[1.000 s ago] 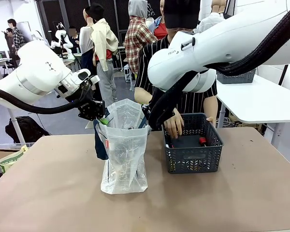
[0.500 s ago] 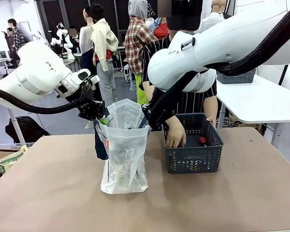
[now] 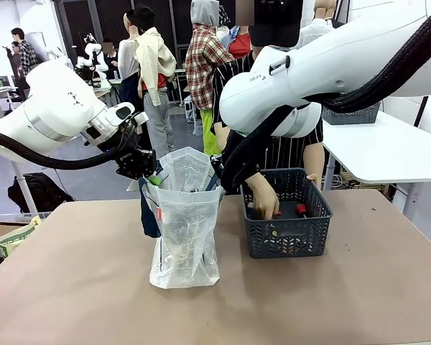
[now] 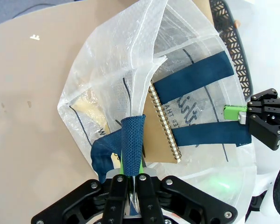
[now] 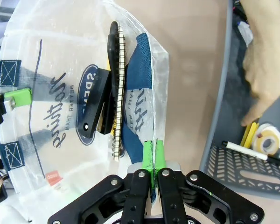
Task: Transfer purchased items from the store into the shopping bag.
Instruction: Move the Reusable shopping bag to the right side of the table.
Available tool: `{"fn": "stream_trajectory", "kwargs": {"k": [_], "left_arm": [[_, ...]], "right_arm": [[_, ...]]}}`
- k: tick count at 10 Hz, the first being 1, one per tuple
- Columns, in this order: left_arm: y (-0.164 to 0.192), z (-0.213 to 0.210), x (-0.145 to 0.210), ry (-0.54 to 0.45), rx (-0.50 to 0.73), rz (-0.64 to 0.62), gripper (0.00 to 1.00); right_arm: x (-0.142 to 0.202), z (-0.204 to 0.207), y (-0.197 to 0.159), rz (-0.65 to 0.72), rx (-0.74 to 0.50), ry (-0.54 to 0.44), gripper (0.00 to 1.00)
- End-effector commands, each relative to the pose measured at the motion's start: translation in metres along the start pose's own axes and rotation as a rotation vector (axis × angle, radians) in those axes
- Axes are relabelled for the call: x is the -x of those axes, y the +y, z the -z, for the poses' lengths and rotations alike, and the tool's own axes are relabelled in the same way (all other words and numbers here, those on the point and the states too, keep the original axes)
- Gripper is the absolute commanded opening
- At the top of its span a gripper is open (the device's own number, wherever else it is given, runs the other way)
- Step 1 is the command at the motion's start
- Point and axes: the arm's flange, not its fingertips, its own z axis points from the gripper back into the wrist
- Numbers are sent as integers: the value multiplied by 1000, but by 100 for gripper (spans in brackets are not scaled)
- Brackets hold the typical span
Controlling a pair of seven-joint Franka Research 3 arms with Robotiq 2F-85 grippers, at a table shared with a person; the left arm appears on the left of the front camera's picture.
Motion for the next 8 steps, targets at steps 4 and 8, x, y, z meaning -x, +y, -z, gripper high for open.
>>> {"fn": "stream_trajectory", "kwargs": {"k": [4, 8], "left_arm": [[0, -1, -1, 9, -5, -3, 0], [0, -1, -1, 9, -5, -3, 0]], "right_arm": [[0, -1, 0, 9, -11, 1, 0], [0, -1, 0, 9, -11, 1, 0]]}}
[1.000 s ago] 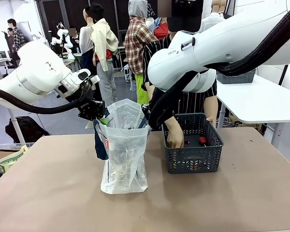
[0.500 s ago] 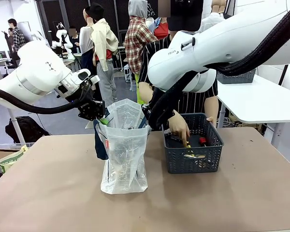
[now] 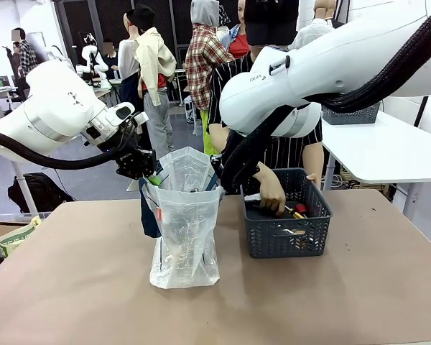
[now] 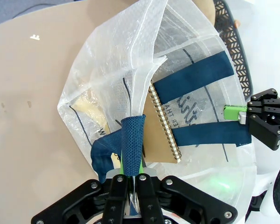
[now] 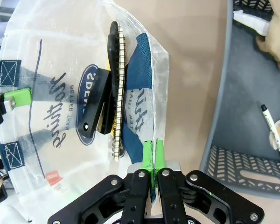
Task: Transfer purchased items from the store into the shopping bag.
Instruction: Move the Reusable shopping bag to the right side of the table.
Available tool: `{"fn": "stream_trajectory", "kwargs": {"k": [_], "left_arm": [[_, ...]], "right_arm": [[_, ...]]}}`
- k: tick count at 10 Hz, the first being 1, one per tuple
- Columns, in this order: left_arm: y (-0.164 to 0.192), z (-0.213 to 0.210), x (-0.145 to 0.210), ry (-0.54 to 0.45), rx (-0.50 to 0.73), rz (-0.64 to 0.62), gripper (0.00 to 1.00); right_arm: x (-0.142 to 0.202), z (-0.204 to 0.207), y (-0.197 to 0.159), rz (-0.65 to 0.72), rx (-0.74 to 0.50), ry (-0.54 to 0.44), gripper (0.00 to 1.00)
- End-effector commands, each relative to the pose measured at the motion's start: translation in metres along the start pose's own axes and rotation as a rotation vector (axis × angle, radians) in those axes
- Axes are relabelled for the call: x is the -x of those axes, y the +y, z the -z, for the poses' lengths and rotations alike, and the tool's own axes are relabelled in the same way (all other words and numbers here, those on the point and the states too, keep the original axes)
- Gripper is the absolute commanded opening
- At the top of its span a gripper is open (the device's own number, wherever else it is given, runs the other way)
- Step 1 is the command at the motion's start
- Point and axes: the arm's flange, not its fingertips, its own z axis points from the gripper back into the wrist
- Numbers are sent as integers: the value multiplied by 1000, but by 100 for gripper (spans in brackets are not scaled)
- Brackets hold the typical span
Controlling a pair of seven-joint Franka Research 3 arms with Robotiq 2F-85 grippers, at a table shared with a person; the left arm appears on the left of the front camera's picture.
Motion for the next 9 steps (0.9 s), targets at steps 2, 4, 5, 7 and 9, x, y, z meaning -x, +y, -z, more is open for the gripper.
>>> {"fn": "stream_trajectory", "kwargs": {"k": [2, 4, 5, 7, 9], "left_arm": [[0, -1, -1, 9, -5, -3, 0], [0, -1, -1, 9, -5, -3, 0], [0, -1, -1, 9, -5, -3, 0], [0, -1, -1, 9, -5, -3, 0], [0, -1, -1, 9, -5, -3, 0]], "right_arm": [[0, 0, 0, 9, -11, 1, 0], [0, 0, 0, 9, -11, 1, 0], [0, 0, 0, 9, -11, 1, 0], [0, 0, 0, 9, -11, 1, 0], [0, 0, 0, 9, -11, 1, 0]]}}
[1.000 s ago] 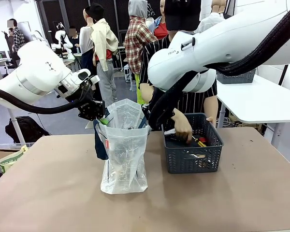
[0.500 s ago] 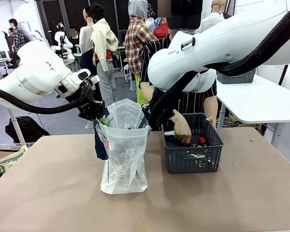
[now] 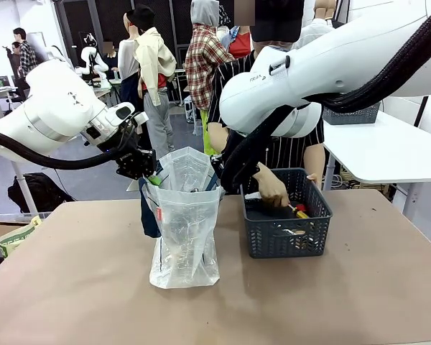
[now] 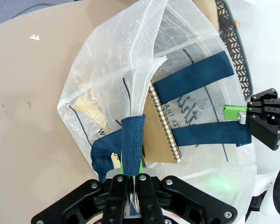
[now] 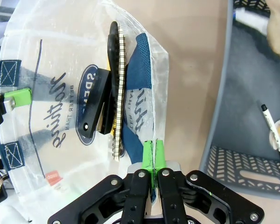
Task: Transfer purchased items from the store into the shopping bag.
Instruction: Move the Reusable shopping bag to the right side of the table.
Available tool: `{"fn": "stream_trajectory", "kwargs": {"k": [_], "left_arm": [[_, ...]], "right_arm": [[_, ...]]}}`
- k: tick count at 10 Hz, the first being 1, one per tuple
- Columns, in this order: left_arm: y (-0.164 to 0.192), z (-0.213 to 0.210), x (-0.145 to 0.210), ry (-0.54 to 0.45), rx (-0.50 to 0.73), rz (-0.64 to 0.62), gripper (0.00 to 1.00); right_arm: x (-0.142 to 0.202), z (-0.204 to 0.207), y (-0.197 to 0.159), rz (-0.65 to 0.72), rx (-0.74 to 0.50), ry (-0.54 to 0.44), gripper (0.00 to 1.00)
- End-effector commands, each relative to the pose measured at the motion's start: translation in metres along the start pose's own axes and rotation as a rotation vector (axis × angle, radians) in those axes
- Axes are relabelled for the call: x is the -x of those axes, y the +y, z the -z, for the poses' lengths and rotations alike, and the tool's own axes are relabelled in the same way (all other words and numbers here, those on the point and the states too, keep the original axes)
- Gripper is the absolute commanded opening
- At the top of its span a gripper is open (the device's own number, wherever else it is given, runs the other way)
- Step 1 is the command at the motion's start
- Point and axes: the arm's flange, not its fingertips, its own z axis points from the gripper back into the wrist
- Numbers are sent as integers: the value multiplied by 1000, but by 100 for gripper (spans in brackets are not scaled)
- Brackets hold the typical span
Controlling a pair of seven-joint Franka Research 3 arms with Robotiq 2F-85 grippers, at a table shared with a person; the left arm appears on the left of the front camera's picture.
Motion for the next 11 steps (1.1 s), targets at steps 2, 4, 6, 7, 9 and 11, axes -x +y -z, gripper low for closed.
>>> {"fn": "stream_trajectory", "kwargs": {"k": [2, 4, 6, 7, 9, 11], "left_arm": [[0, -1, -1, 9, -5, -3, 0], [0, -1, -1, 9, -5, -3, 0], [0, -1, -1, 9, -5, -3, 0], [0, -1, -1, 9, -5, -3, 0], [0, -1, -1, 9, -5, -3, 0], [0, -1, -1, 9, -5, -3, 0]], "right_arm": [[0, -1, 0, 9, -11, 1, 0], [0, -1, 0, 9, -11, 1, 0], [0, -1, 0, 9, -11, 1, 0], [0, -1, 0, 9, -11, 1, 0], [0, -1, 0, 9, -11, 1, 0], [0, -1, 0, 9, -11, 1, 0]]}}
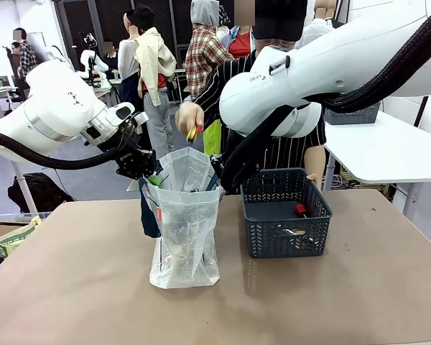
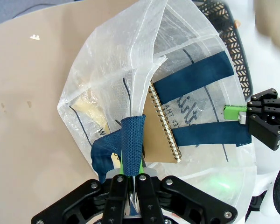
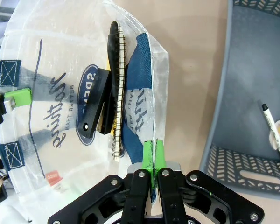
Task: Transfer purchased items from the store into the shopping bag.
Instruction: Move the Reusable shopping bag to the right side of the table.
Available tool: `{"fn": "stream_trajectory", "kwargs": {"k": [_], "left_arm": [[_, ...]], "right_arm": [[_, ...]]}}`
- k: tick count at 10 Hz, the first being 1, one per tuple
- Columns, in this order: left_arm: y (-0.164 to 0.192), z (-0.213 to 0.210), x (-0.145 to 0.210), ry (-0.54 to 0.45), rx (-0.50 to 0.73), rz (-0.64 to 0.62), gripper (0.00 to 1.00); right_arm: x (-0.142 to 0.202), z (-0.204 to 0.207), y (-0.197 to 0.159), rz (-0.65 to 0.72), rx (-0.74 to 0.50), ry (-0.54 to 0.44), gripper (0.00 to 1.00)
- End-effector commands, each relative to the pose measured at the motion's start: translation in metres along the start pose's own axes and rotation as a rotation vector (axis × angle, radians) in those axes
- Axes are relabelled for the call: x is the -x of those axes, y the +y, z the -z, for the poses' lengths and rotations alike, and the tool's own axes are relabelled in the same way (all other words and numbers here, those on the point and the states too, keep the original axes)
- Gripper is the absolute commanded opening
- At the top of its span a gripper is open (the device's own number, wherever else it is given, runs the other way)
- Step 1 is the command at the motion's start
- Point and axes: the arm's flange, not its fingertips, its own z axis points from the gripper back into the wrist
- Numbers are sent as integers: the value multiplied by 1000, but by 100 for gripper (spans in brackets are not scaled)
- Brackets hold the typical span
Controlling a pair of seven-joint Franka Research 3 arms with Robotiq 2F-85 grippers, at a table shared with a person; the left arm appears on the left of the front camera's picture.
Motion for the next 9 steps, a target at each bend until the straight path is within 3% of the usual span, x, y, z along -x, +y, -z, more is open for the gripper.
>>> {"fn": "stream_trajectory", "kwargs": {"k": [1, 9], "left_arm": [[0, -1, -1, 9, -5, -3, 0], [0, -1, -1, 9, -5, -3, 0]], "right_arm": [[0, -1, 0, 9, -11, 1, 0], [0, -1, 0, 9, -11, 1, 0]]}}
